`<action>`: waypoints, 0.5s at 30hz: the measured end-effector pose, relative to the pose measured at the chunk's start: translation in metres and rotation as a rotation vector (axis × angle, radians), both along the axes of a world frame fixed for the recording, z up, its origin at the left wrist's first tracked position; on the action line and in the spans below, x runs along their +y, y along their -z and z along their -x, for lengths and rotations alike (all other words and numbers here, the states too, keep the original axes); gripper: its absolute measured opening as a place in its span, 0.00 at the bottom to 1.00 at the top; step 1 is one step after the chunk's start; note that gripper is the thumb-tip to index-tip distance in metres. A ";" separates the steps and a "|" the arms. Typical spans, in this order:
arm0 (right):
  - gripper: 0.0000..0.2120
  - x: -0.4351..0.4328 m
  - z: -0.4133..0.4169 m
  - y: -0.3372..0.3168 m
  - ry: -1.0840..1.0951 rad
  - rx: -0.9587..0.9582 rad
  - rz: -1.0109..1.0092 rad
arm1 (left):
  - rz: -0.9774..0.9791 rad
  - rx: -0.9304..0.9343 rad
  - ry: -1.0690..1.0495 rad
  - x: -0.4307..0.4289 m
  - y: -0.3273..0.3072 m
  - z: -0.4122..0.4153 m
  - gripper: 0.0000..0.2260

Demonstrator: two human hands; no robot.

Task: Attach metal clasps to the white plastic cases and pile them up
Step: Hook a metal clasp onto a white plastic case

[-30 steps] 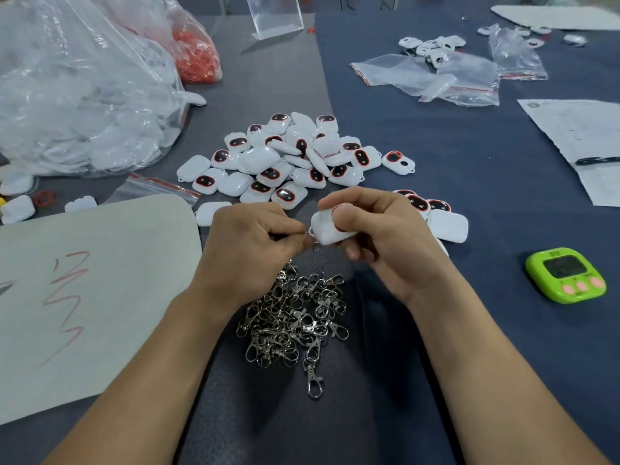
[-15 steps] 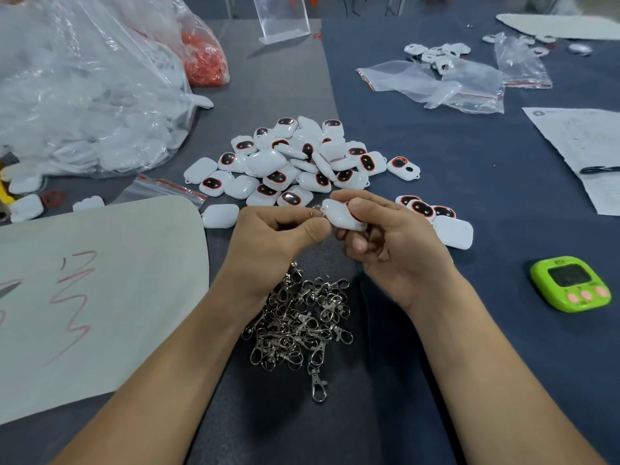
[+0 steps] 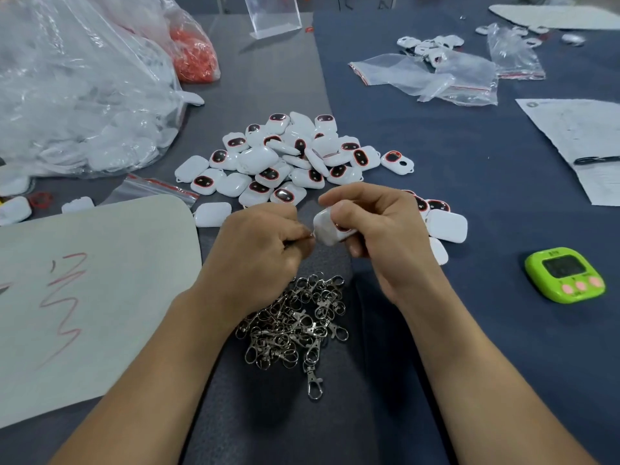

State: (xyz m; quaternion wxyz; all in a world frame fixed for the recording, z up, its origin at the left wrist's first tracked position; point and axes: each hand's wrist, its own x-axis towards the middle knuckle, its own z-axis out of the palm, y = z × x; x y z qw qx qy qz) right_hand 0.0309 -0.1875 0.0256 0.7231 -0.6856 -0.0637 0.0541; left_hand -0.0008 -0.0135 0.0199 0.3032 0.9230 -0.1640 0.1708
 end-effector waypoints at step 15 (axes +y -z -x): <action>0.10 0.005 -0.005 0.005 -0.031 0.387 -0.445 | 1.065 0.413 -0.095 -0.020 0.005 -0.004 0.02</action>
